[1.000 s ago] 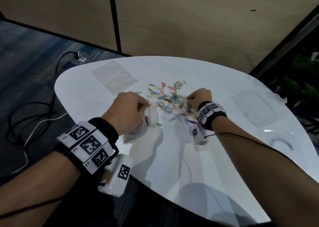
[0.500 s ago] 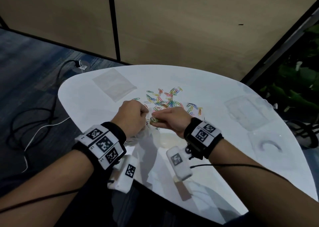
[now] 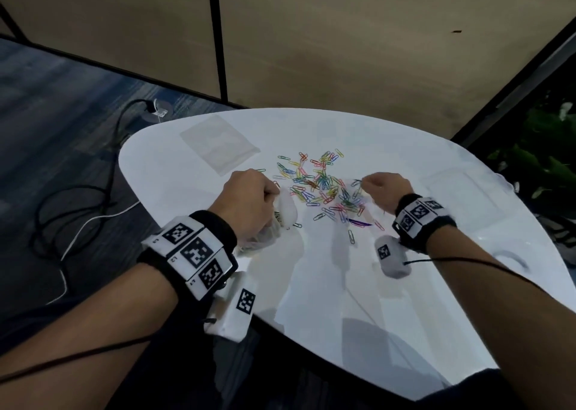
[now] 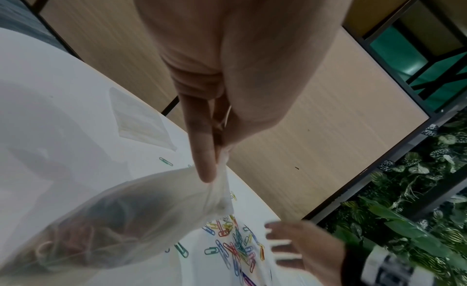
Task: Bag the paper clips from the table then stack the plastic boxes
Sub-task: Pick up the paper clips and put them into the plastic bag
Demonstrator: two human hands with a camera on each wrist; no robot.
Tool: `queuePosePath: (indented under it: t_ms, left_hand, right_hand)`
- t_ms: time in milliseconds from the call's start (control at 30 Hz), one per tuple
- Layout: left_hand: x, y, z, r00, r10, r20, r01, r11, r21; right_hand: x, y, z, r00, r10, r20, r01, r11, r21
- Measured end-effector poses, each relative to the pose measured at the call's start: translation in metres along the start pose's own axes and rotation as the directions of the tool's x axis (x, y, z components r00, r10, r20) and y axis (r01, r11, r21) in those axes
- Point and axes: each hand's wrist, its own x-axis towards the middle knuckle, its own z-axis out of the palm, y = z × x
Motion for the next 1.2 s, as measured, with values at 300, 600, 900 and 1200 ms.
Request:
queuePosePath:
  t_ms: [300, 600, 900, 1200]
  left_hand:
    - [0.001, 0.004, 0.003, 1.0, -0.02, 0.02, 0.02, 1.0, -0.001]
    - [0.001, -0.002, 0.004, 1.0, 0.012, 0.027, -0.012, 1.0, 0.021]
    - [0.004, -0.003, 0.006, 1.0, 0.024, 0.018, -0.025, 0.998, 0.054]
    - [0.006, -0.002, 0.009, 1.0, -0.003, -0.004, 0.003, 1.0, 0.016]
  right_hand:
    - [0.006, 0.019, 0.059, 0.982, -0.159, 0.101, 0.185, 0.915, -0.36]
    - [0.006, -0.012, 0.079, 0.943, -0.331, 0.03, 0.278, 0.737, -0.616]
    - [0.01, 0.009, 0.029, 0.989, 0.112, -0.092, -0.078, 0.946, 0.315]
    - [-0.065, -0.074, 0.025, 0.906, -0.216, 0.363, -0.265, 0.379, 0.887]
